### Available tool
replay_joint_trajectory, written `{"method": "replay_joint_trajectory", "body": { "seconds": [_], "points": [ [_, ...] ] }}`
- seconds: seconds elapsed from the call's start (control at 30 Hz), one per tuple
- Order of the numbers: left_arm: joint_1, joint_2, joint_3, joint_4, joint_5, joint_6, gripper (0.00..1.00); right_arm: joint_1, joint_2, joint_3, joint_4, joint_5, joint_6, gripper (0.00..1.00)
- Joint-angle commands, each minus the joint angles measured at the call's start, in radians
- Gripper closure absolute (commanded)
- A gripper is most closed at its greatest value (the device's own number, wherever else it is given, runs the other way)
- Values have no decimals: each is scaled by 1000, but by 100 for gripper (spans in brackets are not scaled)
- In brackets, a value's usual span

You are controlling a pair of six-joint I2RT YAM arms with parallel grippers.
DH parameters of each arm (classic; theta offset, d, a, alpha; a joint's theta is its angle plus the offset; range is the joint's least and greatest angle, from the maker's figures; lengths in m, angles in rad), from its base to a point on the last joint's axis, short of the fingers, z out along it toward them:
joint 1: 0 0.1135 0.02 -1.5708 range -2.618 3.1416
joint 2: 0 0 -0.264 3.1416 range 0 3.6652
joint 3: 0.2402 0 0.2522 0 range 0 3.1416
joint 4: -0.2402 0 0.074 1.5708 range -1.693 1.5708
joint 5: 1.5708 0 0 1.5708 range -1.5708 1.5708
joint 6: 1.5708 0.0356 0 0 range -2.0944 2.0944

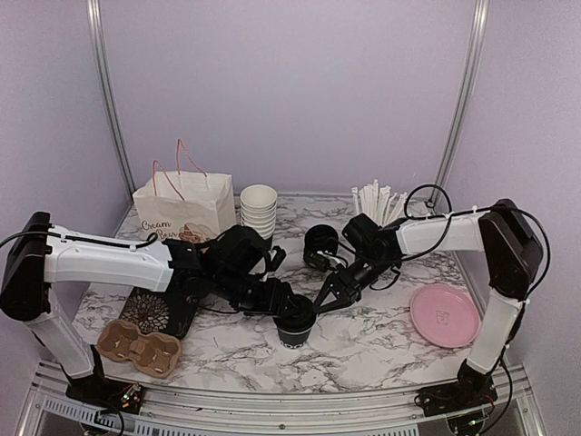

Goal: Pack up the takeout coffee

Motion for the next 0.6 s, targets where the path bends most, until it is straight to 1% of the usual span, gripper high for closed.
{"method": "replay_joint_trajectory", "body": {
  "seconds": [0.0, 0.4, 0.43, 0.53, 0.57],
  "points": [
    [-20, 93, -50, 0, -3, -12, 38, 84, 35, 45, 30, 209, -63, 85],
    [-17, 109, -132, 16, -14, -12, 40, 94, 119, -27, 64, 376, -70, 89],
    [-17, 107, -140, 18, -18, -14, 40, 93, 123, -30, 71, 375, -78, 89],
    [-17, 99, -161, 38, -25, -20, 40, 94, 123, -54, 119, 301, -84, 90],
    [-17, 97, -166, 41, -25, -22, 40, 94, 123, -64, 127, 306, -85, 89]
  ]
}}
